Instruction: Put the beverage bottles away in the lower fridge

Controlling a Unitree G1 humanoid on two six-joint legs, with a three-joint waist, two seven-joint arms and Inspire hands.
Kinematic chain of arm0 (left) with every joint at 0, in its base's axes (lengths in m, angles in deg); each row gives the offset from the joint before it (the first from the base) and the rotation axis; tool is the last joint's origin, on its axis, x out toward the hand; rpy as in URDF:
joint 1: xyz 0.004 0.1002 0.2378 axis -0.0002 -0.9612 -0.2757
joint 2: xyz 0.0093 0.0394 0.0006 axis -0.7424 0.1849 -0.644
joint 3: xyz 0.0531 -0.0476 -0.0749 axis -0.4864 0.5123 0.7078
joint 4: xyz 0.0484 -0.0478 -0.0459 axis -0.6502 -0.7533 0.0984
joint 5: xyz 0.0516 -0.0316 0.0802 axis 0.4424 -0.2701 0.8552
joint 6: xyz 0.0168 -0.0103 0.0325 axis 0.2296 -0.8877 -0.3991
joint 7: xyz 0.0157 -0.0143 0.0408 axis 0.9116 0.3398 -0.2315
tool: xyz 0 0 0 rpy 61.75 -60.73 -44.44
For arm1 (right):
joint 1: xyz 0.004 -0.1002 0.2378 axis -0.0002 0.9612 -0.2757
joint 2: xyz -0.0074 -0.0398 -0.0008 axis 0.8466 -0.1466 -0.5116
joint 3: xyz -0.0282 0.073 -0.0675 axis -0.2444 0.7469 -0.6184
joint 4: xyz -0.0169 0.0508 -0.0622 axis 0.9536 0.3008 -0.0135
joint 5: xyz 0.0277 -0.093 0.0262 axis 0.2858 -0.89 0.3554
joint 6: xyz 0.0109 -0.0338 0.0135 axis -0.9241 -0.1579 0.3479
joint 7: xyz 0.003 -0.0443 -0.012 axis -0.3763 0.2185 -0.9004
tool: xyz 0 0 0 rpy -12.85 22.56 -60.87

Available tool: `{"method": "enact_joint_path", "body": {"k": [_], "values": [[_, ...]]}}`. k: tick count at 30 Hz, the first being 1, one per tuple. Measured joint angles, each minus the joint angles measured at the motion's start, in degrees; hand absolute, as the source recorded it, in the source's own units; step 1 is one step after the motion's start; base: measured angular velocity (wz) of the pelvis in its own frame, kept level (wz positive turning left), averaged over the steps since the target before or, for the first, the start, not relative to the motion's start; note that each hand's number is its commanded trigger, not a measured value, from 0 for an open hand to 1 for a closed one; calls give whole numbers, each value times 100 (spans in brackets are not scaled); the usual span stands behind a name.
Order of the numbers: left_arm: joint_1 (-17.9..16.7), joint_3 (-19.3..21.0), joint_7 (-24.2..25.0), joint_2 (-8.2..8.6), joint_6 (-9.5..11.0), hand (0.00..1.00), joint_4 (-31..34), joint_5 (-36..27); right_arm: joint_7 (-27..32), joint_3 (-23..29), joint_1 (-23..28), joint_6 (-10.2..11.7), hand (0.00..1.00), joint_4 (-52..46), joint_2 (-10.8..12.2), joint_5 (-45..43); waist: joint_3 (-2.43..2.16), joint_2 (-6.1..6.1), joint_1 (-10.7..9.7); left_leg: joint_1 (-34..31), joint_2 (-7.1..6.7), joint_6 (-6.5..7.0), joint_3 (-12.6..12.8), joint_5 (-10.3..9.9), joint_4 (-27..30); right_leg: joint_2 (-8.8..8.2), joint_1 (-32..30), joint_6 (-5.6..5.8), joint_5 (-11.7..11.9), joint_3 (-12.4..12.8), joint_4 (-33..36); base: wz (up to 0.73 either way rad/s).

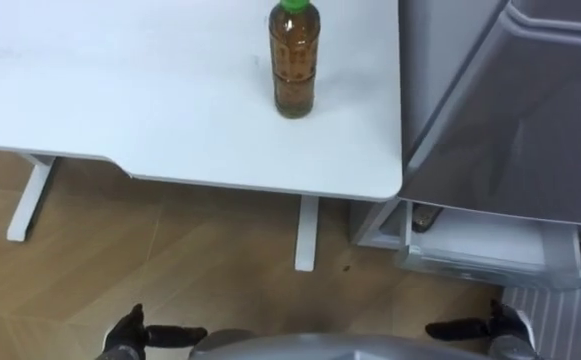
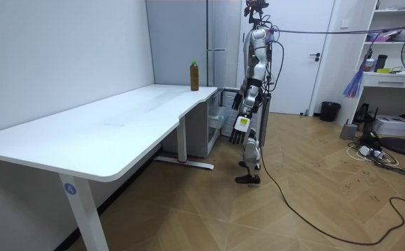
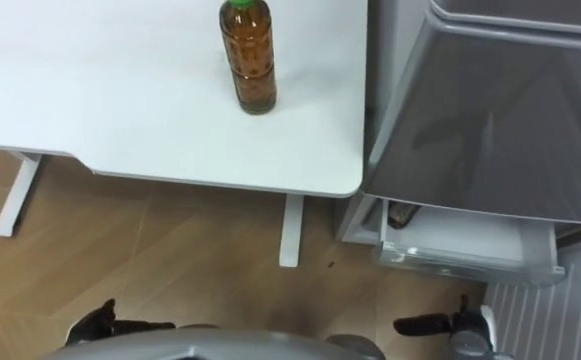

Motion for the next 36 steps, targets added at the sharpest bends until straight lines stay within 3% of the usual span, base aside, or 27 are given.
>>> {"method": "enact_joint_path", "body": {"k": [6, 13, 19, 23, 28, 30, 32, 36], "values": [[-100, 104, -128, 13, -10, 0, -11, 8, -380, 111, 104, -14, 0, 370, -2, 6, 2, -9, -5, 71, 1, -3, 26, -4, -4, 31, 26, -1, 0, 253, -4, -5], [-119, 108, -161, 52, -95, 0, -68, 115, -594, 112, 164, -129, 0, 589, 7, 9, 17, -9, 5, 170, 8, -3, 62, -19, 20, 37, 69, -2, 0, 323, -15, -4], [-72, 110, -369, 107, -88, 0, 31, 154, -683, 95, 110, -113, 0, 563, 105, 10, -28, 25, 36, 232, 38, -14, 203, -34, 20, 87, 67, -27, 18, 499, -69, -13], [86, 130, -734, 109, -60, 0, 201, 146, -691, 44, 114, -66, 0, 552, 134, -1, -33, 21, 14, 252, 87, -37, 226, -55, 32, 132, 98, -52, 33, 557, -73, -4], [82, 722, -1387, 293, 97, 0, 1080, 200, -665, 121, 124, 10, 0, 564, 133, -209, -25, 27, 34, 308, 96, -61, 286, -69, -1, 161, 100, -67, 42, 614, -75, -9], [73, 1038, -1830, 299, 162, 0, 1703, 362, -661, 144, 136, 72, 0, 554, 132, -257, -21, 14, 17, 316, 96, -77, 296, -85, -3, 178, 128, -69, 43, 611, -87, -4], [53, 1104, -2172, 295, 195, 0, 2441, 381, -656, 206, 145, 91, 0, 569, 125, -311, -16, -10, 6, 306, 96, -78, 284, -86, -4, 178, 112, -70, 42, 593, -86, 2], [190, 1107, -3016, 294, 650, 0, 3358, 392, -648, 200, 75, 155, 0, 616, 130, -319, -17, 26, 23, 314, 93, -80, 275, -96, -7, 181, 117, -70, 43, 587, -83, -2]]}}
